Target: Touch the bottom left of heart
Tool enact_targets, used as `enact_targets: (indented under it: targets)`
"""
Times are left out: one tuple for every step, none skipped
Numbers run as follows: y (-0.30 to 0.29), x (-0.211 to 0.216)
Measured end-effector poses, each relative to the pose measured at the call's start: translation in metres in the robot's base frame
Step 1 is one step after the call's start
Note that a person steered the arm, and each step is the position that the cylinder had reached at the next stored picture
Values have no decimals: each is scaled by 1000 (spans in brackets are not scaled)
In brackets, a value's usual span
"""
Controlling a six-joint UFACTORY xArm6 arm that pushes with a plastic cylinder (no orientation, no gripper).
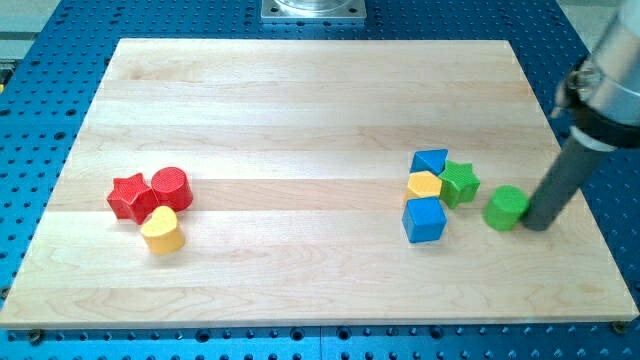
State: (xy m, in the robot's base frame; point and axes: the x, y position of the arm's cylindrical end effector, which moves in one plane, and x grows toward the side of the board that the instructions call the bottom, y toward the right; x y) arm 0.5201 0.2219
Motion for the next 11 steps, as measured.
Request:
enact_targets:
  targets:
    - [-42, 6]
    - [-44, 34]
    - [-123, 69]
    - [-252, 68]
    - [-304, 71]
    - [-317, 51]
    - [-317, 27]
    - [-317, -6]
    - [-336, 19]
    - [-364, 30]
    - [-381, 66]
